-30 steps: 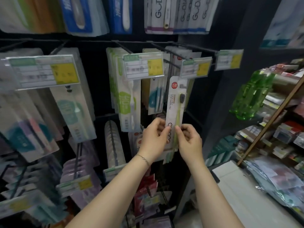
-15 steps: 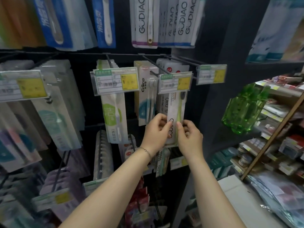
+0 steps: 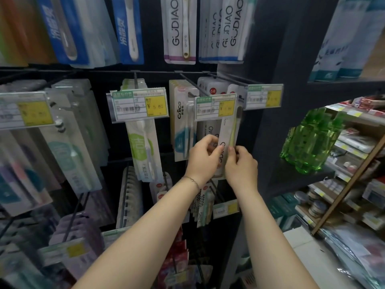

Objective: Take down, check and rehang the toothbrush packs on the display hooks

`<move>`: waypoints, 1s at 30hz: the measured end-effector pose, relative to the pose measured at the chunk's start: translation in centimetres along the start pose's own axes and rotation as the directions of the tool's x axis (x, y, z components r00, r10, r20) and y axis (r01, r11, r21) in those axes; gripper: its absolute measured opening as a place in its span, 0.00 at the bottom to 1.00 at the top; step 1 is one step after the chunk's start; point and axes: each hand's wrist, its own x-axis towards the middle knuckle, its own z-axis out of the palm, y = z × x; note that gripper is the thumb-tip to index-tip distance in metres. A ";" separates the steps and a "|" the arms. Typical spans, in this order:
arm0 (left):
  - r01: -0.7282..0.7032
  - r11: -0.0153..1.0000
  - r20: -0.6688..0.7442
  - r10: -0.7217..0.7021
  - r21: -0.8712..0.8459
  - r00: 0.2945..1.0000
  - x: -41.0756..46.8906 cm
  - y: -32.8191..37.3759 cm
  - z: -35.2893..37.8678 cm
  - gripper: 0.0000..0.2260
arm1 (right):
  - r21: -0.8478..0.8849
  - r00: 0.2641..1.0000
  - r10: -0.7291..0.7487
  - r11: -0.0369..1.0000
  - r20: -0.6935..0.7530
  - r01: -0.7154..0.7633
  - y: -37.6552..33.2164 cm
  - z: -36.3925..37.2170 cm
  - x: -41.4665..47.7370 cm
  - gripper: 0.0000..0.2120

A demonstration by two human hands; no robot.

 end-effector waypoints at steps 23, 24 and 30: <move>-0.010 0.965 0.052 -0.004 0.261 0.999 1.1 0.2 0.7 0.03 | -0.114 0.993 0.112 0.988 0.030 -0.108 -0.3 -0.1 0.9 0.14; -0.009 0.964 0.050 -0.005 0.267 0.999 1.1 0.2 0.6 0.03 | -0.119 0.993 0.113 0.987 0.033 -0.108 -0.4 -0.1 0.9 0.14; 0.020 0.960 0.057 -0.038 0.280 0.998 0.7 -0.2 -0.3 0.04 | -0.087 0.993 0.118 0.989 0.005 -0.117 -0.2 0.1 -0.1 0.17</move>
